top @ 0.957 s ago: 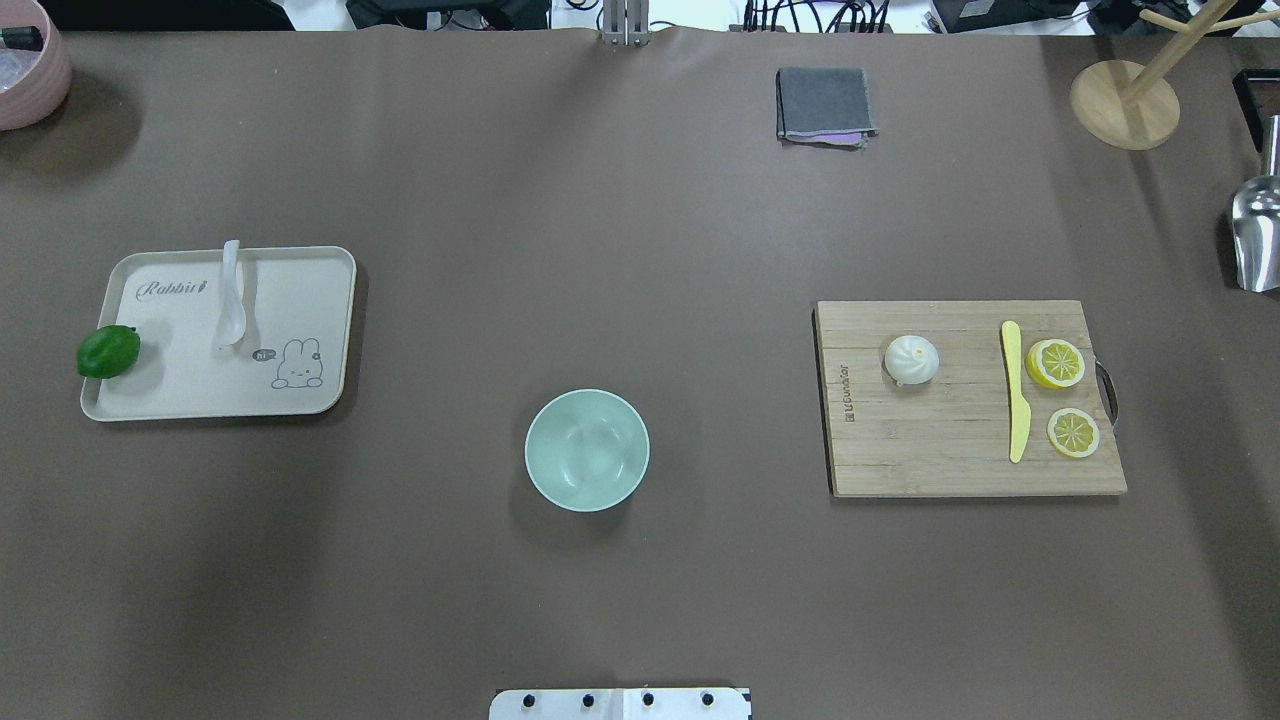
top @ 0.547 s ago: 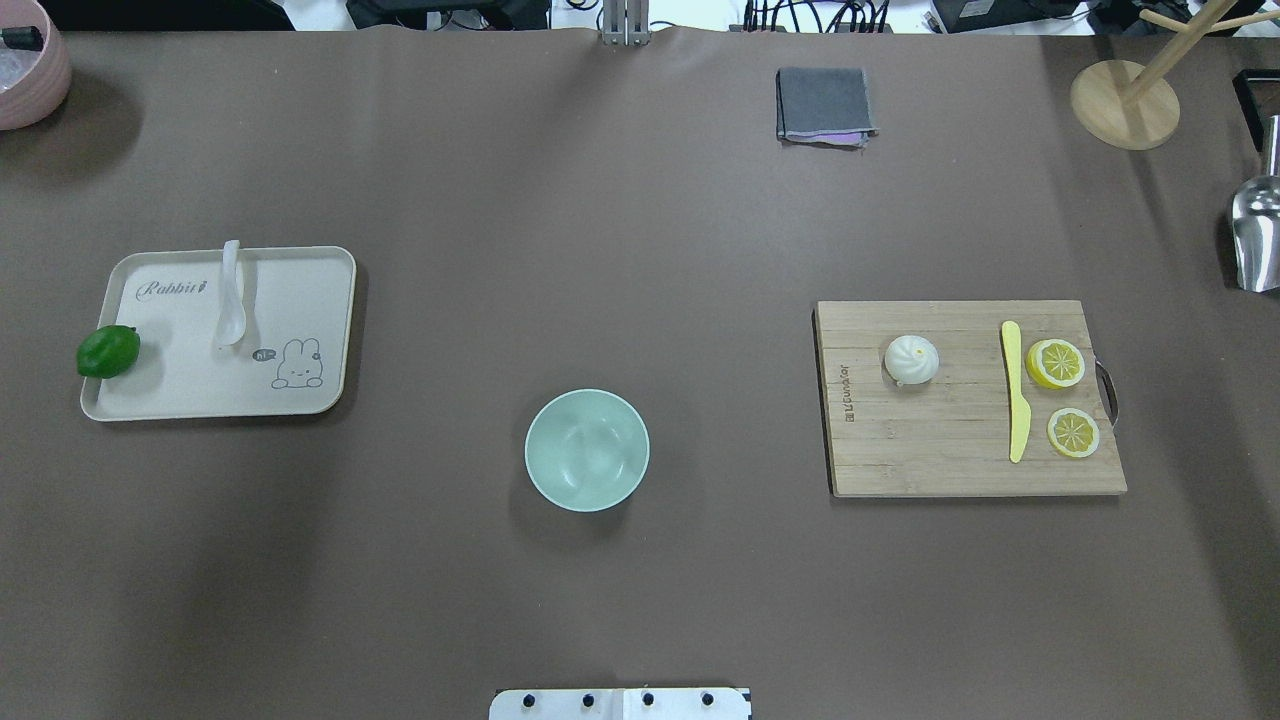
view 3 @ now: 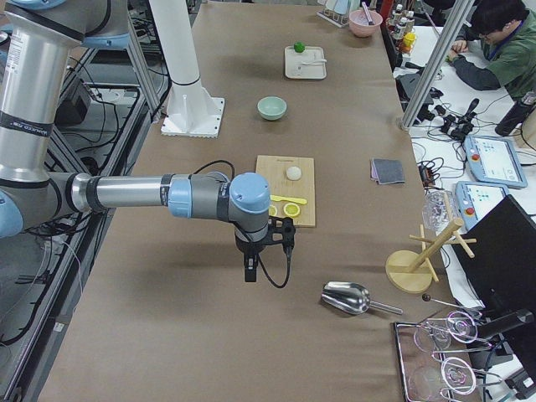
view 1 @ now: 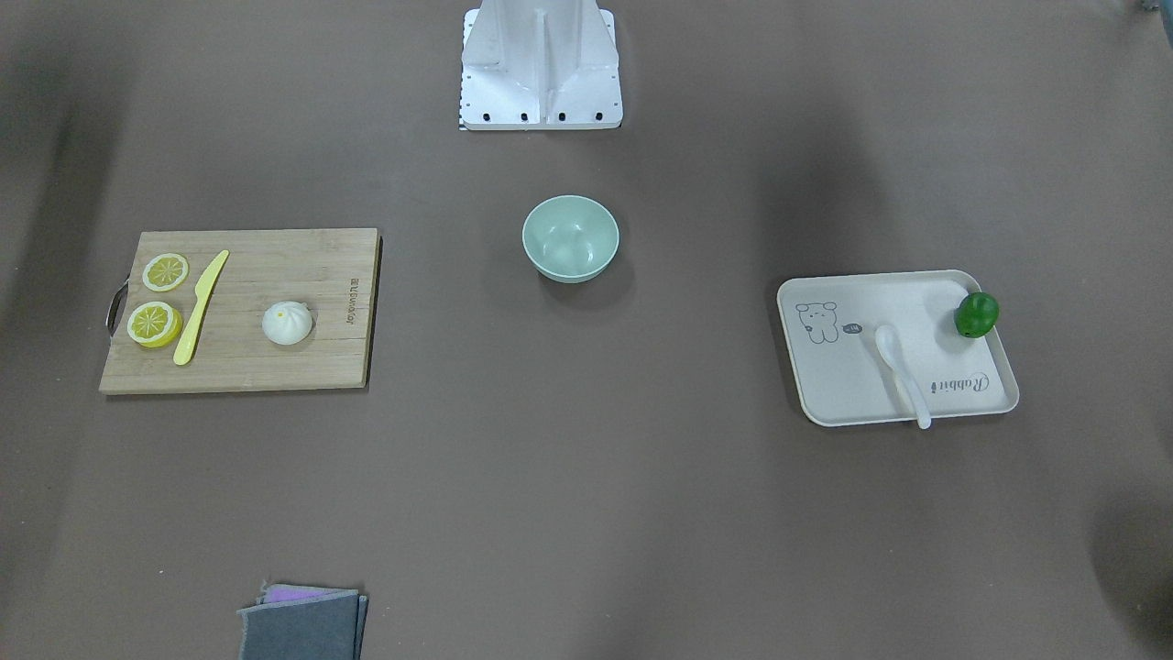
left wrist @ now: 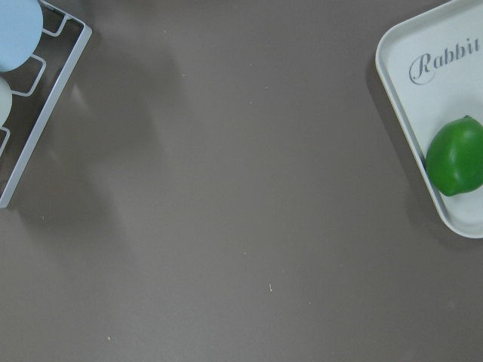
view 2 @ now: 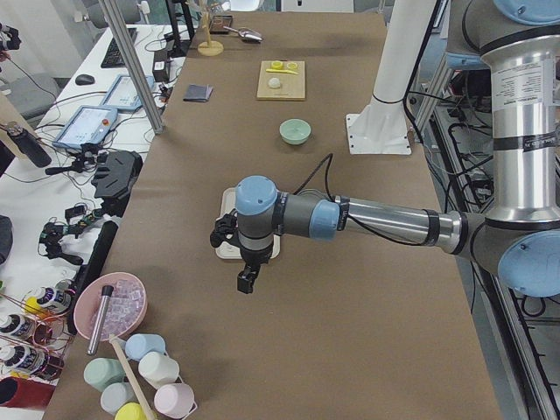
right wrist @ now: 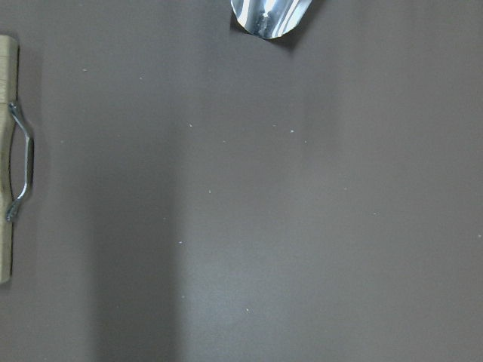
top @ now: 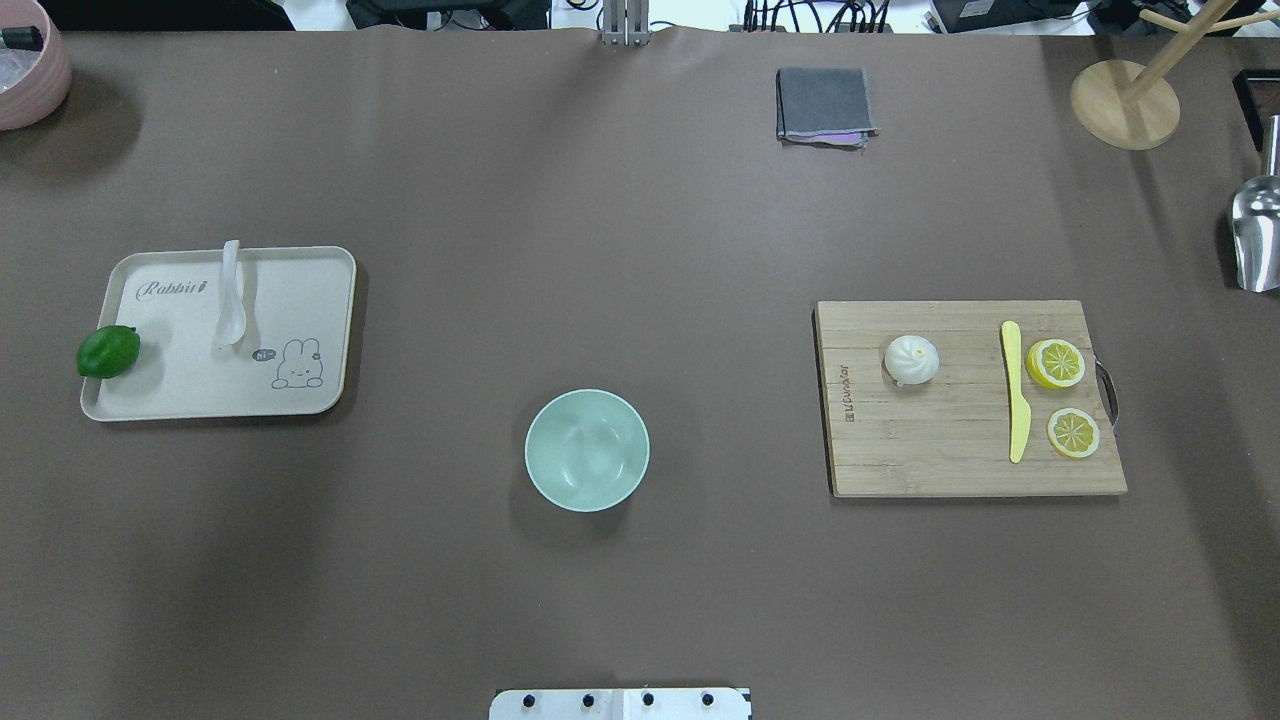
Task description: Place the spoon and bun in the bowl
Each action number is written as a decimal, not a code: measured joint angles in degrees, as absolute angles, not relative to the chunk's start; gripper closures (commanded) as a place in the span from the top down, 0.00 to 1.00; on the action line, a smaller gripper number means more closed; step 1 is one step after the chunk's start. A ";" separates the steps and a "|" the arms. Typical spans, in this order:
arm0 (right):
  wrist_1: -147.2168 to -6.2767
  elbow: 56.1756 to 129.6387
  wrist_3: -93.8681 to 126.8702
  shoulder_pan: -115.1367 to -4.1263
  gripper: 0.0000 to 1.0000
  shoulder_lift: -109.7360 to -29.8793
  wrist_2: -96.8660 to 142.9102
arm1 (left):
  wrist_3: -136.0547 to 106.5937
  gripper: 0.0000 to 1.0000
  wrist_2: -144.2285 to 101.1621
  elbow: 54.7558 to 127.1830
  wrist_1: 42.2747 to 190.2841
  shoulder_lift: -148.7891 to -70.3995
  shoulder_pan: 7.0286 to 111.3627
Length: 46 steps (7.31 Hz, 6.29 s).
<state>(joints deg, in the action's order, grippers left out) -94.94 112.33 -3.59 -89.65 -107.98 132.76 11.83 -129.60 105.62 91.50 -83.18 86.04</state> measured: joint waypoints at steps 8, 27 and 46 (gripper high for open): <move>-76.37 112.09 9.99 -84.34 1.00 -103.68 138.68 | 5.27 0.98 -131.32 100.89 119.61 -87.24 83.63; -66.31 112.99 60.65 -53.61 0.99 -93.69 116.02 | -48.94 0.00 -111.68 80.90 137.02 -103.66 49.95; -66.52 115.06 61.95 -51.78 0.99 -92.73 114.49 | -82.41 0.99 -89.45 103.14 120.32 -119.09 23.45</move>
<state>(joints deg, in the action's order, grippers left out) -66.52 115.06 61.95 -51.78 -92.73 114.49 -82.41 -89.45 103.14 120.32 -119.09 23.45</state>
